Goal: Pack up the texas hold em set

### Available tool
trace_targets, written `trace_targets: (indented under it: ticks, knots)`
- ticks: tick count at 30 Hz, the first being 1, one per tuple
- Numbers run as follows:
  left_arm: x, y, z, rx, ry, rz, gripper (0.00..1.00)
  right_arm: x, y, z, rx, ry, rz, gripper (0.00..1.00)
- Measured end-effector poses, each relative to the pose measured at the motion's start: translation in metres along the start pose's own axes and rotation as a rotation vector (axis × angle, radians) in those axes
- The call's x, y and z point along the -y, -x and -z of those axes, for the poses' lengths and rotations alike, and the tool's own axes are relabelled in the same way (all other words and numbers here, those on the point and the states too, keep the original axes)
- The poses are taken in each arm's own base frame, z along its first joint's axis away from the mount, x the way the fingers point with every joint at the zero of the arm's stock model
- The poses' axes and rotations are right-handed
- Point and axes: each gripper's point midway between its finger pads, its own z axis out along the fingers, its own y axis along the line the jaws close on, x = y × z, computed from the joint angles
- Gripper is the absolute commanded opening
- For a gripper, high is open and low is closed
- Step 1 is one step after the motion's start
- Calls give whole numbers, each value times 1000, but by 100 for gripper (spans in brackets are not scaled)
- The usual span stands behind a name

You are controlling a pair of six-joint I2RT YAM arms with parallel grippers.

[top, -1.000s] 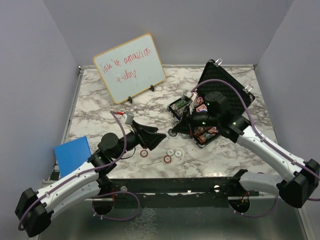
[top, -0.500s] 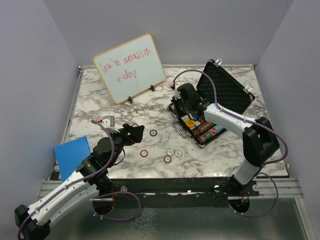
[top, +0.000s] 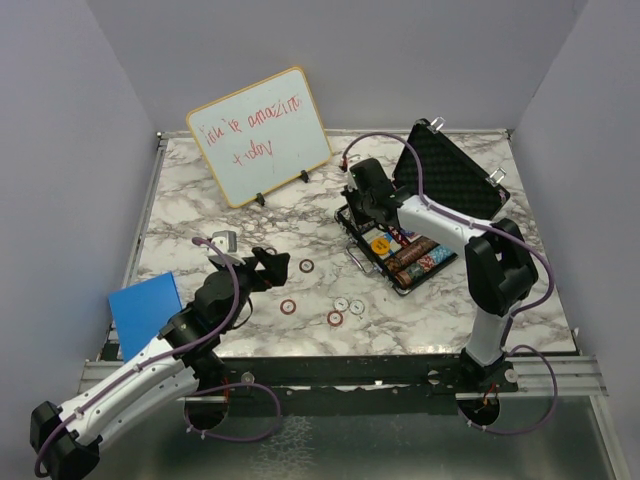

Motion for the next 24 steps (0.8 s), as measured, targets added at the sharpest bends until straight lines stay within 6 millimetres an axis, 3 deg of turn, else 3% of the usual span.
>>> trace_targets:
  ticks: [9, 24]
  knots:
    - [0, -2, -2, -3, 2, -2, 93, 14, 2, -1, 2, -21, -2, 0]
    - [-2, -6, -4, -15, 11, -8, 93, 7, 2, 4, 36, 31, 46, 0]
